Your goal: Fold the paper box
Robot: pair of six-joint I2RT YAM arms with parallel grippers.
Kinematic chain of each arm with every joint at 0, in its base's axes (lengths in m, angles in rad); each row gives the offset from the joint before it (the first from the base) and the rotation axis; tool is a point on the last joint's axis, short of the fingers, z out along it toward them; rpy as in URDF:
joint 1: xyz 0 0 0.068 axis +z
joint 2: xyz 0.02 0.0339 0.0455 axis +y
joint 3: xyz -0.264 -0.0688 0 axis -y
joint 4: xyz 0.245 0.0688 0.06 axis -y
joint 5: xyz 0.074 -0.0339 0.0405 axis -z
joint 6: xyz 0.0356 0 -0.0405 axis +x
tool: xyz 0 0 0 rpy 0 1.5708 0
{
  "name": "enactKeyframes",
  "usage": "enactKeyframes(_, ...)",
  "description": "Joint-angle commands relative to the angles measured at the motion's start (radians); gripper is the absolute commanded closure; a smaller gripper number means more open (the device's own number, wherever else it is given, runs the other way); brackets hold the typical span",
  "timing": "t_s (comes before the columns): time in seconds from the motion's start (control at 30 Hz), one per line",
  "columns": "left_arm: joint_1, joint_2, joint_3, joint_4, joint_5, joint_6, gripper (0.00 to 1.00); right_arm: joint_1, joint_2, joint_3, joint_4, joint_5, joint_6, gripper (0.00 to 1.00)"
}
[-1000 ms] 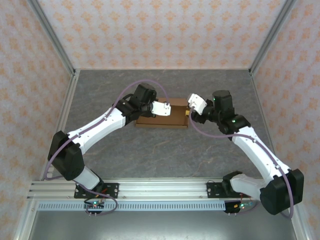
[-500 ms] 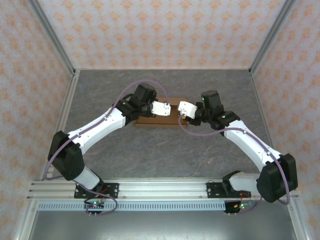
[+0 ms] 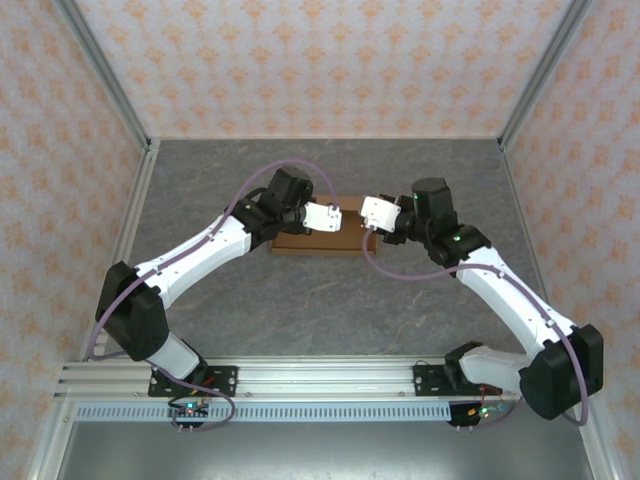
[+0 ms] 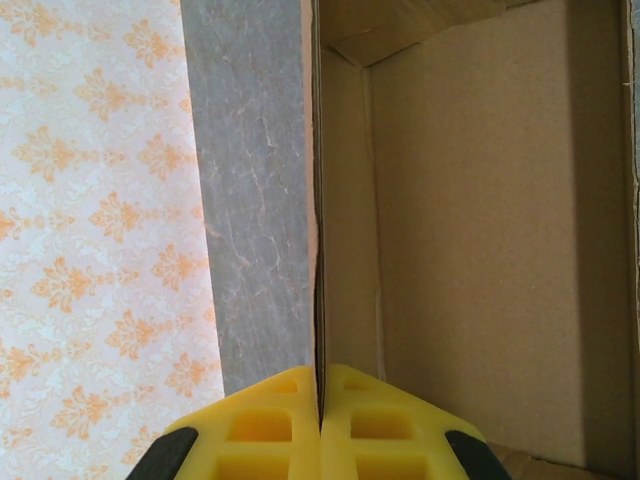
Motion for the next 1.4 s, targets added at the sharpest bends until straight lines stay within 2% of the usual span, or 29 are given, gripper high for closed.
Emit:
enactKeyframes(0.0,-0.006,-0.006,-0.006,-0.020,-0.006,-0.015,1.00,0.003,0.059,0.056,-0.029,0.046,-0.041,0.62)
enactKeyframes(0.17,-0.006,-0.008,-0.008,-0.020,-0.005,-0.016,1.00,0.004,0.107,0.080,-0.055,0.043,-0.057,0.62)
enactKeyframes(0.37,-0.006,-0.008,-0.009,-0.021,-0.005,-0.019,1.00,0.003,0.127,0.074,-0.052,0.037,-0.074,0.75)
enactKeyframes(0.83,-0.006,-0.002,0.009,-0.049,0.006,-0.043,1.00,0.003,0.144,0.091,-0.069,0.058,-0.106,0.98)
enactKeyframes(0.93,-0.004,-0.008,0.013,-0.055,0.023,-0.075,0.91,0.003,0.145,0.094,-0.079,0.065,-0.107,1.00)
enactKeyframes(1.07,0.001,-0.028,0.036,-0.063,0.052,-0.158,0.62,0.004,0.144,0.094,-0.085,0.069,-0.107,1.00)
enactKeyframes(1.2,0.018,-0.098,0.008,-0.014,0.103,-0.281,0.41,0.003,0.143,0.093,-0.086,0.068,-0.102,1.00)
enactKeyframes(1.27,0.038,-0.154,-0.039,0.051,0.121,-0.360,0.37,0.003,0.143,0.091,-0.082,0.067,-0.101,1.00)
enactKeyframes(1.37,0.113,-0.259,-0.143,0.184,0.145,-0.534,0.33,0.001,0.148,0.092,-0.083,0.065,-0.101,1.00)
